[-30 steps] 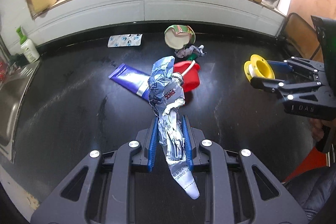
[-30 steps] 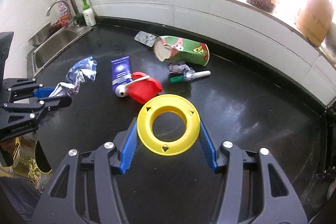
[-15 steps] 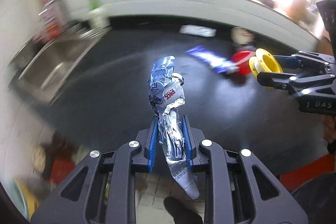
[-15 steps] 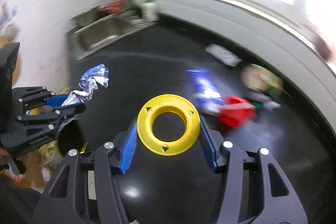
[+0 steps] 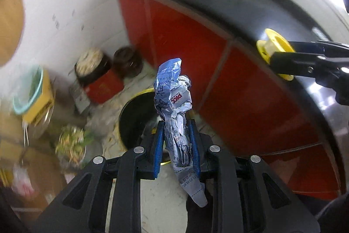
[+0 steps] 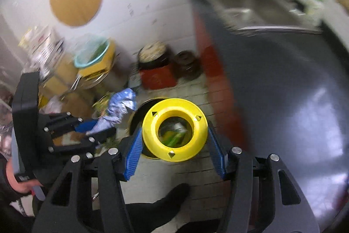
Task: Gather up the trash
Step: 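Carry foil and yellow tape roll to the black bin and release both, then swing both open tools back toward the counter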
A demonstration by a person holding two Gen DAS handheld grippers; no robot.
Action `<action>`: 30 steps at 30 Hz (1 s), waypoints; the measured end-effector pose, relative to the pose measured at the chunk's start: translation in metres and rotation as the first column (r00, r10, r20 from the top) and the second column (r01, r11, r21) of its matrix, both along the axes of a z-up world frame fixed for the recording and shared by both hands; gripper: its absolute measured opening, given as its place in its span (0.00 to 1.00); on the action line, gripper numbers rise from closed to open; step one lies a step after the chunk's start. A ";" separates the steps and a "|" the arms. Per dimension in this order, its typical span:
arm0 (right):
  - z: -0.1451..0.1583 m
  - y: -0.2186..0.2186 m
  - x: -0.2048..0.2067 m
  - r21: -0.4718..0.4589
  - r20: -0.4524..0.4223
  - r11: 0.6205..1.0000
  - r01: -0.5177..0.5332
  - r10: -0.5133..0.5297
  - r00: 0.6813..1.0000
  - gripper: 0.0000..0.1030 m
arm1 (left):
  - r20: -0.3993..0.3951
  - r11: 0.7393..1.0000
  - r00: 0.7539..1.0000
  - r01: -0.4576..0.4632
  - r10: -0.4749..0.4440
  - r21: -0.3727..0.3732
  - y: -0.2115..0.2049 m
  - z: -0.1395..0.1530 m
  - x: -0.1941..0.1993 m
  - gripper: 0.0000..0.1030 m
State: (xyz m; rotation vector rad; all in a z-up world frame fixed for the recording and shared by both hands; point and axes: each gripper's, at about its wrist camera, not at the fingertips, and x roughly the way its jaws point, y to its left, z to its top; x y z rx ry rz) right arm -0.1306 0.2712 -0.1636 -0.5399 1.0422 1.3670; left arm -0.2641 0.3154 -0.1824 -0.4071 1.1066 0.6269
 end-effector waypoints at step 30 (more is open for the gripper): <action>-0.090 0.094 -0.025 -0.191 -0.040 0.980 -0.060 0.053 0.998 0.85 | 0.001 0.983 0.991 -0.131 0.133 -0.129 0.063 -0.095 -0.041 0.85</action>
